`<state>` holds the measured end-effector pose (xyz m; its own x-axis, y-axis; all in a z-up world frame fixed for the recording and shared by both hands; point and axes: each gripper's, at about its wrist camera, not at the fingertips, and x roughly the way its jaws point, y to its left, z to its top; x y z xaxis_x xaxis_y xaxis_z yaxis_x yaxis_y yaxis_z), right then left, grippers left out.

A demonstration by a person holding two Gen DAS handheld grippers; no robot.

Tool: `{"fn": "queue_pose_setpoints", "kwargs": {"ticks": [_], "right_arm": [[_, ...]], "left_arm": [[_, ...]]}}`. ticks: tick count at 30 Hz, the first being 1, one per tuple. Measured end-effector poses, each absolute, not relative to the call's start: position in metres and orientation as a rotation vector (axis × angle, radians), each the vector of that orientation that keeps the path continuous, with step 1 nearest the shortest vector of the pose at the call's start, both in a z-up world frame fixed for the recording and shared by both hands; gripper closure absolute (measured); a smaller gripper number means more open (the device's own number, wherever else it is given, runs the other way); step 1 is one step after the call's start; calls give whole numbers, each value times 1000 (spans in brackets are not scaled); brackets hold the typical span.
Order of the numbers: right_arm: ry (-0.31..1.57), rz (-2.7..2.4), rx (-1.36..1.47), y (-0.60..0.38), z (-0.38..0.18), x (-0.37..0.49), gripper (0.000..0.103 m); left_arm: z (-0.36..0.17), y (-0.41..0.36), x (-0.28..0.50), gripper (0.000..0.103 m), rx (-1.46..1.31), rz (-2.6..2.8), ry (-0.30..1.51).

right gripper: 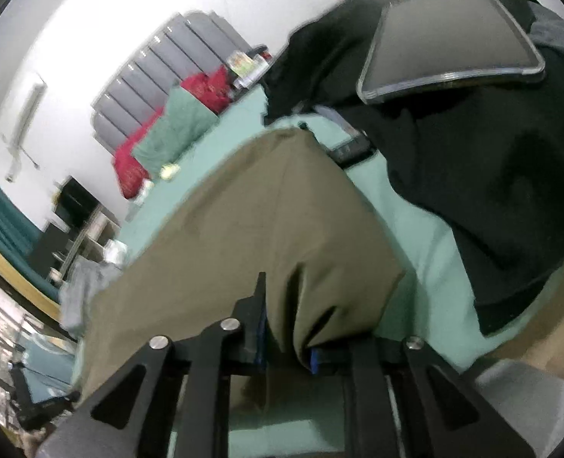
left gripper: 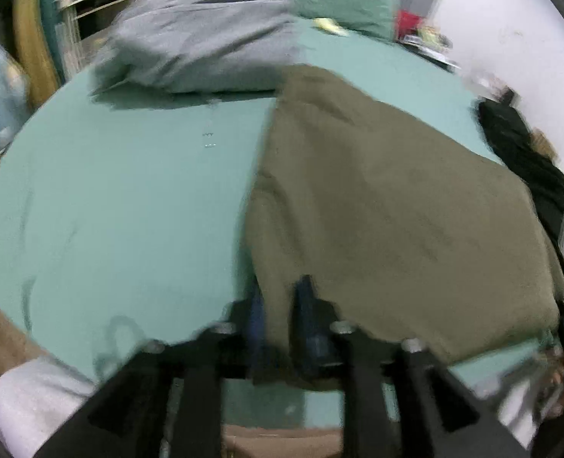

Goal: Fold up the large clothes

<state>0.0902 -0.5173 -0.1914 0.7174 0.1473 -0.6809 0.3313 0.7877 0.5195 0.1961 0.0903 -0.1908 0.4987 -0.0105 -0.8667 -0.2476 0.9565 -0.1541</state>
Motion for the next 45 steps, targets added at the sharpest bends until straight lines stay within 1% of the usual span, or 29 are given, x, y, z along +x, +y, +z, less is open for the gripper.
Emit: {"fn": "queue_pose_setpoints", "kwargs": {"ticks": [1,2,3,4,5,6,9,14,17,21,25,27,28,29,30,31,32,33,36,39,43,45], "right_arm": [[763,-120,689,-521,-195,89,69],[749,-109,708,-522,-196,90,63],[739,-91,727,-524,-196,90,49],[732,-73,743,-524,-198,93,41],[730,-58,748,-523,-199,95,29],[733,-50,744,-521,-200,97,27],[753,-43,696,-514,-199,104,24],[762,-39,682,-509,-201,117,17],[749,-26,690,-511,-201,123,16],[735,17,692,-510,-202,132,16],[735,41,734,-513,-207,141,16],[732,59,763,-515,-209,143,16],[728,72,767,-516,-209,143,16],[722,89,771,-515,-208,143,20],[716,107,774,-514,-207,143,29],[713,123,773,-512,-206,143,36],[714,138,773,-510,-205,144,54],[710,170,787,-508,-205,146,65],[678,237,828,-503,-200,148,74],[662,263,782,-492,-190,150,79],[655,267,733,-479,-179,151,81],[648,263,710,-473,-175,150,82]], "left_arm": [[-186,95,193,48,-313,173,1005],[-182,98,194,45,-336,192,970],[-171,98,192,45,-352,224,909],[-166,96,192,41,-348,225,886],[-156,87,195,39,-330,198,856],[-149,76,198,39,-311,165,839],[-138,35,213,34,-233,59,808],[-151,-37,249,33,-217,-94,865],[-163,-87,270,33,-196,-188,895],[-177,-133,290,33,-190,-247,932],[-199,-156,305,33,-153,-220,980],[-220,-162,315,33,-138,-193,1034],[-228,-162,318,33,-132,-185,1053],[-237,-163,321,31,-121,-174,1063],[-243,-164,322,31,-112,-168,1053],[-245,-165,323,29,-103,-162,1043],[-248,-168,321,28,-87,-148,1019],[-250,-168,320,28,-81,-139,1005],[-253,-174,315,26,-43,-112,976],[-251,-170,313,26,-54,-115,971],[-244,-167,312,26,-71,-118,976],[-236,-163,307,26,-121,-123,991]]}}
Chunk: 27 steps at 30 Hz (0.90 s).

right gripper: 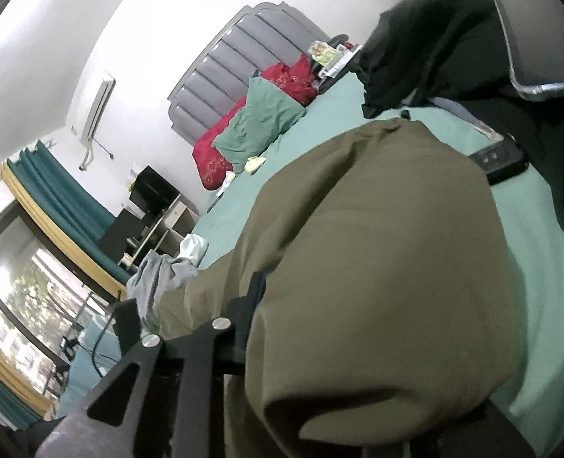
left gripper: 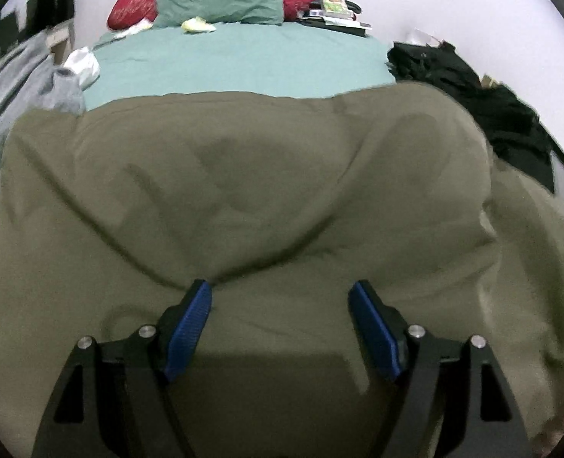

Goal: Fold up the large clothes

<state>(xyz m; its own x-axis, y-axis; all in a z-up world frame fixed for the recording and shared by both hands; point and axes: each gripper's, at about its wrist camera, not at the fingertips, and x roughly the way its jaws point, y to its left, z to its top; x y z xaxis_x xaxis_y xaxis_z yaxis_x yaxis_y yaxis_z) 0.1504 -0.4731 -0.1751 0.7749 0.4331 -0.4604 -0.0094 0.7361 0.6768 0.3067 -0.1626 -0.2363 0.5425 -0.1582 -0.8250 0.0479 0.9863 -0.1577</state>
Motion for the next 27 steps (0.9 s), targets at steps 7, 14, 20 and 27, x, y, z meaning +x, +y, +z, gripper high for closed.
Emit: {"fn": "queue_pose_setpoints", "kwargs": {"ticks": [7,14,20,27], "right_arm": [[637,259,522,-430,-137,147,84],[640,284,358,-359,-94,150,86],[623,338,240,-295,-56,156,87],[662,444,75,-186,-40,177,87]], "left_arm": [[-232,-153,294,26,-81,-195,1040],[-197,-86,262,26,-184,-236,956],[-188,-13,239,26,-176,-215,915],[-195,84,223,26,-268,-104,868]]}}
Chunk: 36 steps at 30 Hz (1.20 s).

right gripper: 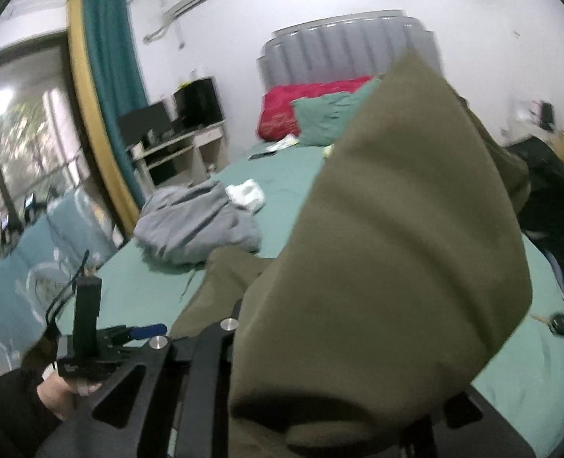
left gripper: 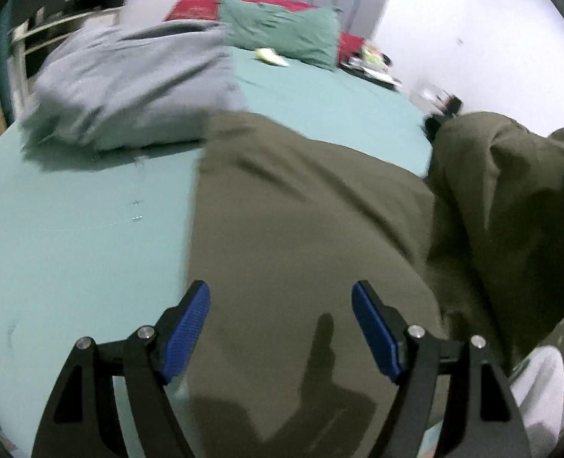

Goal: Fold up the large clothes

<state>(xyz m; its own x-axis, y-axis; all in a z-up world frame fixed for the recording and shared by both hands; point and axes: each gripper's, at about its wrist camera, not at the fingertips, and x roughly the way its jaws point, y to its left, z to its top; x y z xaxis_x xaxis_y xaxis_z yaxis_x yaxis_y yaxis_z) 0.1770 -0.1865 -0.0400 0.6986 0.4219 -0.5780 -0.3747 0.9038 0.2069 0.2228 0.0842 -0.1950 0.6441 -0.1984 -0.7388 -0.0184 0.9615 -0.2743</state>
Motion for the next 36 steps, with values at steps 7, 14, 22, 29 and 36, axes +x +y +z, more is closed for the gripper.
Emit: {"fn": "queue_pose_setpoints", "kwargs": {"ticks": [7,14,22,29,36], "right_arm": [[799,545,-58,-86,-85,195,87],[1031,657,-155,-12,-155,194,77],[1031,815,-157,-7,-126,167,36],[879,773,-25,-94,-62,135,22],[856,471,133,-212,-70,140,22]], "left_arm": [[-204,155,214,26,-432,-2,841],[-212,190,209,26,-509,48,831],[-202,215,199,26,-617,31,741],[-135,148,204,21,-481,-235,591],[-148,69,270,18,-308,-330,869]]}}
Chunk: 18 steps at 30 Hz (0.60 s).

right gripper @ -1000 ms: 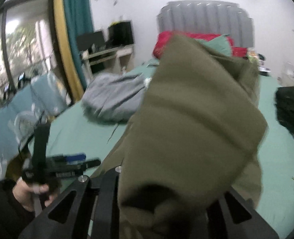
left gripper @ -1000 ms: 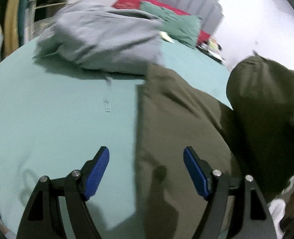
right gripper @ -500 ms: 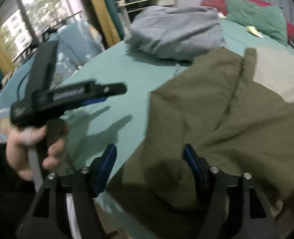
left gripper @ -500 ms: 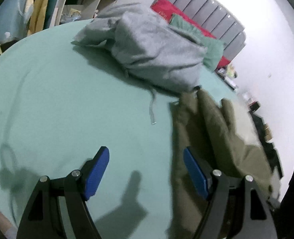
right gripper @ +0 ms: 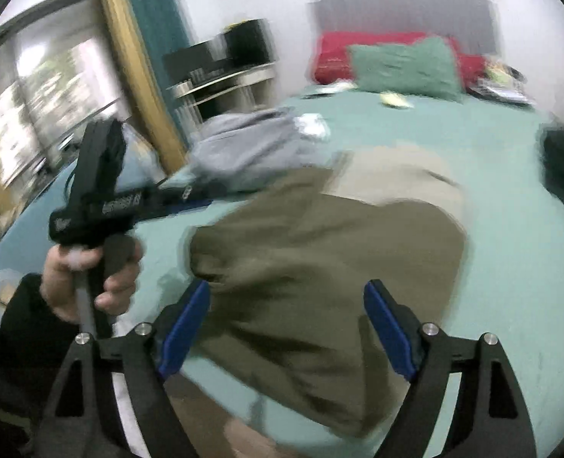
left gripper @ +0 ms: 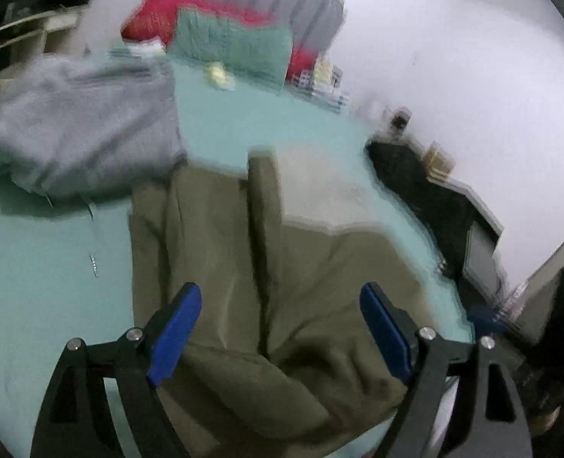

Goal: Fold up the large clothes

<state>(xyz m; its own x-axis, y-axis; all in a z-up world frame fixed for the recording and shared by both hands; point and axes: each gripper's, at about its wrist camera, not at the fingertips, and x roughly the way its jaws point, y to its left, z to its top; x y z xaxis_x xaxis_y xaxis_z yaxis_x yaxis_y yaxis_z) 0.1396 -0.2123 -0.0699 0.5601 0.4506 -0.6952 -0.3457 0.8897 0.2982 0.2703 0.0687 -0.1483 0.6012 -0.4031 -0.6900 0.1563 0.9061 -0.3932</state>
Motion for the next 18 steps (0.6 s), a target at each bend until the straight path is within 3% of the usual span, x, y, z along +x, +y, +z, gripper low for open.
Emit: {"fn": "queue_pose_setpoints", "kwargs": {"ticks": [3,4,5,6,8,10,18], "right_arm": [[876,357,257,-260,-92,144,22],[883,329,284,-269,-99,144,22],[885,310,297,-277,-105,144,22],[888,297,306,-283,-112,143,22],[908,284,314,-287,-123,149,22],[905,288,313,-287,-130,152,22],[837,391,145,-242,-119,196,22]], "left_arm": [[-180,44,286,18,-208,-360,983],[-189,40,285,23,-187,-369,1014],[-200,35,286,45,-176,-392,1044],[-208,32,286,55,-182,-410,1059],[-215,32,284,90,-173,-382,1060],[-202,38,272,96,-193,-384,1007],[-116,72,205,99,-200,-305,817]]}}
